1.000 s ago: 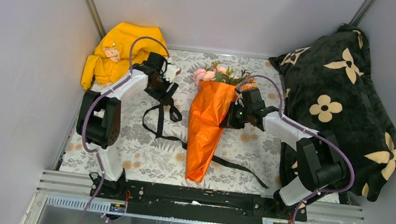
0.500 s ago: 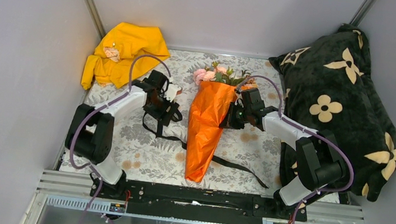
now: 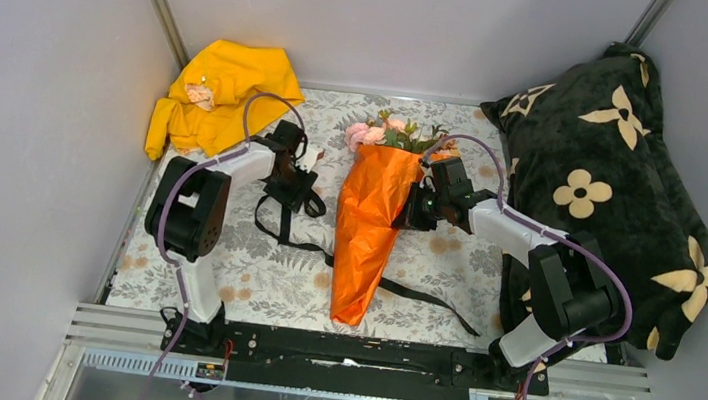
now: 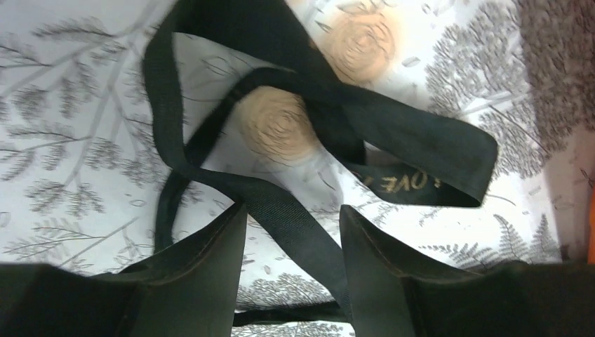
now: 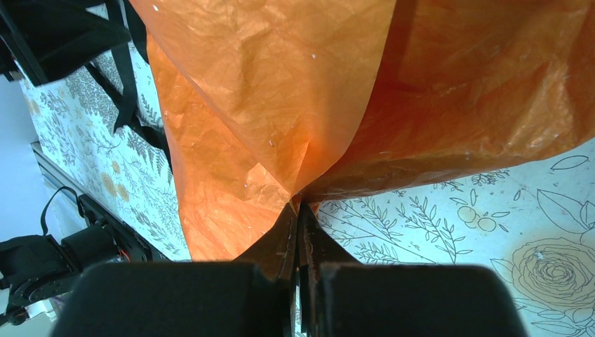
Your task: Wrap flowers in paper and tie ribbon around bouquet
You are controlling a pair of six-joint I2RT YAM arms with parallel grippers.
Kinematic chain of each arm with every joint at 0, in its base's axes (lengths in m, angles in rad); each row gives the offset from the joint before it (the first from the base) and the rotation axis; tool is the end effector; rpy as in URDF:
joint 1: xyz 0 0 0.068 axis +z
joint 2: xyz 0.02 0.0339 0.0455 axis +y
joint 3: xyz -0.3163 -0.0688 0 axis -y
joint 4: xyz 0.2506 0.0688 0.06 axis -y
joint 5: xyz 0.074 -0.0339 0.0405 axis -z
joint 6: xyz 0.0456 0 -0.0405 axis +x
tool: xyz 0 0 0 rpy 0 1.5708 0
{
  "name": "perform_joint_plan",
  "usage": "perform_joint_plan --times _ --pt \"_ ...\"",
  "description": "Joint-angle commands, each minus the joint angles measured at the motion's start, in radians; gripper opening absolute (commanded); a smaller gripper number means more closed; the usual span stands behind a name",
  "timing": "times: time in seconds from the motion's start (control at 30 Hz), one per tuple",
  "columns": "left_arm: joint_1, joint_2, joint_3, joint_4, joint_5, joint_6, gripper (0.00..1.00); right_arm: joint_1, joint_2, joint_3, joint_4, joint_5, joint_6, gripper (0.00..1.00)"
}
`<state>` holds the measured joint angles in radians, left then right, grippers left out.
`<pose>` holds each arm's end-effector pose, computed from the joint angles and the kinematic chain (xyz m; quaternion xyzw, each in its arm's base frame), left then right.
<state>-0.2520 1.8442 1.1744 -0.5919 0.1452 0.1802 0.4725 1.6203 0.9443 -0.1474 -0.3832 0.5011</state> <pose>0.3618 -0.1000 0.1960 0.2222 0.9602 -0.0771 0.1509 0.3019 0.1734 0.2341 -0.0564 0.9148 0.3243 0.2338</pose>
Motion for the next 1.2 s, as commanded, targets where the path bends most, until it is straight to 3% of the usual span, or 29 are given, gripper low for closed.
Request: perform_joint_plan --times 0.0,0.2,0.4,0.67,0.83,1.0,1.1,1.17 --pt "0.02 0.031 0.05 0.063 -0.025 -0.029 0.58 0.015 -0.004 0.015 0.004 0.0 -0.021 0.0" --pt "0.033 0.06 0.033 0.11 -0.033 -0.021 0.51 0.015 -0.003 0.011 0.005 -0.002 -0.021 0.0" --pt "0.062 0.052 0.005 0.138 -0.047 -0.004 0.01 0.015 -0.008 0.006 0.006 -0.001 -0.021 0.0" --pt "0.096 -0.104 0.02 0.046 0.039 0.03 0.0 0.015 -0.014 0.004 -0.002 -0.001 -0.024 0.0" --pt "0.097 -0.278 0.148 -0.097 0.161 0.082 0.0 0.02 -0.014 0.006 -0.006 -0.013 -0.021 0.0" --pt "0.096 -0.333 0.331 -0.208 0.225 0.092 0.0 0.052 -0.011 0.024 -0.002 -0.044 -0.004 0.0" --pt "0.045 -0.34 0.382 -0.253 0.304 0.067 0.0 0.069 0.0 0.022 0.028 -0.081 0.025 0.0" --pt "-0.051 -0.335 0.357 -0.259 0.357 0.066 0.0 0.075 0.009 0.009 0.066 -0.114 0.053 0.0"
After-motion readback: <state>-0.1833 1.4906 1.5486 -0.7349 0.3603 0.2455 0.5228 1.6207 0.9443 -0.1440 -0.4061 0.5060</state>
